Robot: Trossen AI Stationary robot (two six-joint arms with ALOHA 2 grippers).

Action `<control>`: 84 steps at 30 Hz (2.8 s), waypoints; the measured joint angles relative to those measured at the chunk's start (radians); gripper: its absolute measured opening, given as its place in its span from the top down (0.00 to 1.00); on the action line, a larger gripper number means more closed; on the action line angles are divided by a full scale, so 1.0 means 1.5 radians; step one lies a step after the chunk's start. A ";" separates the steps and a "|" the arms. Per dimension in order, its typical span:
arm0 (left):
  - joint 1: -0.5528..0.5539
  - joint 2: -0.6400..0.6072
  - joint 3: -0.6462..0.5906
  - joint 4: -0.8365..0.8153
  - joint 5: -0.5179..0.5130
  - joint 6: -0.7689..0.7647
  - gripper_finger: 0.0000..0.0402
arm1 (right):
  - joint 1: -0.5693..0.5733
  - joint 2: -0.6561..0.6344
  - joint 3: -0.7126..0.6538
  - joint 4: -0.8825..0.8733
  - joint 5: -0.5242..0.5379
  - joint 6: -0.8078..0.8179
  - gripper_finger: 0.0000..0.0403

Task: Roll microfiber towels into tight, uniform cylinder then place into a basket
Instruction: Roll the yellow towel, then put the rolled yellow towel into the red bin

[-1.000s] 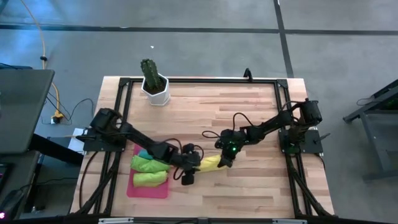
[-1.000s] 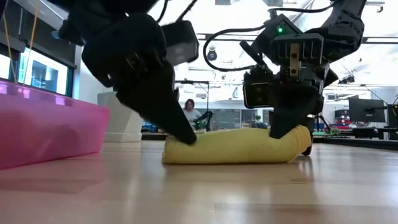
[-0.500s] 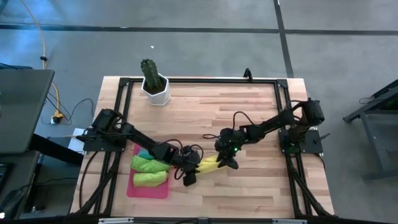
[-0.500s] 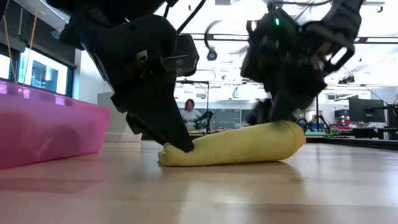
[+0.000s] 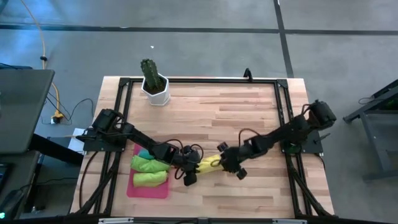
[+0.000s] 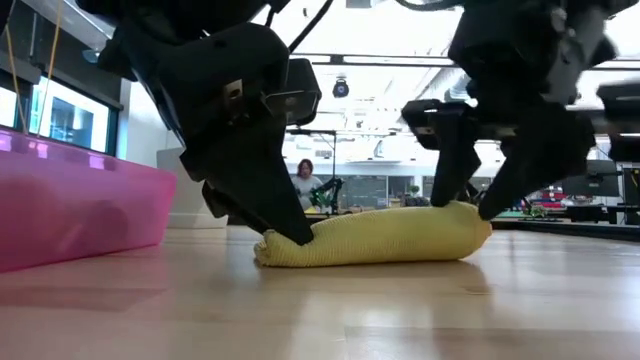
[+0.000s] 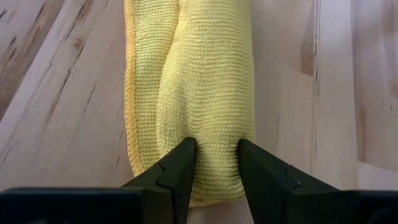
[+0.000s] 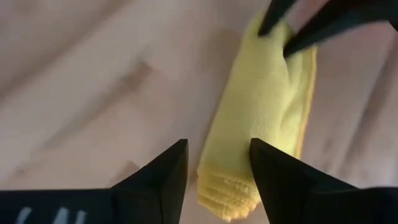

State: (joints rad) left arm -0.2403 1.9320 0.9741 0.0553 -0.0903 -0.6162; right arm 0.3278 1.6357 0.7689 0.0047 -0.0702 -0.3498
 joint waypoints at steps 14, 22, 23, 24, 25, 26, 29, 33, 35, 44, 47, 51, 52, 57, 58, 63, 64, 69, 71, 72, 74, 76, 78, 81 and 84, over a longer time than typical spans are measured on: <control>0.005 0.004 -0.002 0.045 0.040 -0.009 0.71 | 0.058 0.077 0.003 0.014 0.163 0.109 0.60; 0.004 -0.010 -0.003 0.038 0.043 0.017 0.71 | 0.051 0.091 0.004 0.016 0.143 0.262 0.64; 0.004 -0.014 -0.003 0.038 0.043 0.029 0.71 | 0.049 0.091 0.004 0.016 0.130 0.275 0.65; 0.004 -0.019 -0.003 0.036 0.043 0.037 0.71 | 0.047 0.091 0.004 0.013 0.119 0.288 0.68; 0.004 -0.024 -0.004 0.031 0.043 0.045 0.71 | 0.045 0.090 0.005 0.012 0.108 0.302 0.70; 0.004 -0.030 -0.004 0.031 0.043 0.053 0.71 | 0.043 0.090 0.005 0.008 0.099 0.316 0.73; 0.004 -0.050 -0.003 0.023 0.044 0.083 0.71 | 0.040 0.090 0.005 0.002 0.077 0.353 0.84; -0.004 -0.063 -0.003 0.005 0.043 0.108 0.71 | 0.024 0.090 0.004 0.003 0.022 0.385 0.97; -0.011 -0.069 -0.003 0.009 0.042 0.128 0.70 | 0.011 0.091 0.004 0.004 -0.021 0.421 0.97; -0.063 -0.070 -0.002 0.016 -0.145 0.246 0.61 | -0.047 0.093 0.001 0.016 -0.137 0.564 0.94; -0.073 -0.066 -0.002 0.015 -0.191 0.266 0.59 | -0.054 0.093 0.001 0.018 -0.150 0.584 0.95; -0.071 -0.052 -0.002 0.021 -0.191 0.274 0.58 | -0.059 0.094 0.000 0.031 -0.163 0.609 0.95; -0.069 -0.046 0.000 0.026 -0.186 0.274 0.58 | -0.059 0.094 0.000 0.033 -0.163 0.613 0.95; -0.062 -0.021 -0.002 0.020 -0.184 0.272 0.58 | -0.058 0.094 0.000 0.040 -0.164 0.623 0.95; -0.061 -0.017 -0.002 0.024 -0.180 0.267 0.58 | -0.058 0.094 0.000 0.040 -0.163 0.625 0.95; -0.049 0.019 -0.001 0.044 -0.133 0.233 0.58 | -0.058 0.094 0.000 0.049 -0.163 0.624 0.95; -0.047 0.024 0.000 0.050 -0.131 0.224 0.58 | -0.058 0.094 0.000 0.050 -0.163 0.624 0.95; -0.045 0.031 0.001 0.059 -0.143 0.182 0.63 | -0.058 0.094 0.000 0.054 -0.162 0.614 0.95; -0.045 0.030 0.000 0.059 -0.138 0.180 0.69 | -0.058 0.094 0.000 0.055 -0.161 0.594 0.93; -0.045 0.030 0.000 0.059 -0.131 0.180 0.72 | -0.058 0.094 0.000 0.056 -0.160 0.581 0.91; -0.044 0.030 0.000 0.059 -0.120 0.180 0.80 | -0.058 0.093 0.000 0.057 -0.158 0.553 0.86; -0.044 0.030 0.001 0.060 -0.098 0.177 0.87 | -0.059 0.086 0.000 0.055 -0.156 0.526 0.79; -0.044 0.030 0.001 0.061 -0.077 0.161 0.94 | -0.067 0.070 0.000 0.040 -0.158 0.500 0.71; -0.040 0.020 -0.001 0.054 -0.059 0.140 0.97 | -0.088 0.023 -0.001 -0.004 -0.181 0.493 0.64; -0.039 0.002 -0.003 0.041 -0.049 0.154 0.95 | -0.102 -0.041 -0.001 -0.077 -0.181 0.470 0.61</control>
State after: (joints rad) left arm -0.2993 1.9354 0.9692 0.1173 -0.1642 -0.3854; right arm 0.1748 1.5748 0.7673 -0.1108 -0.3418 0.3548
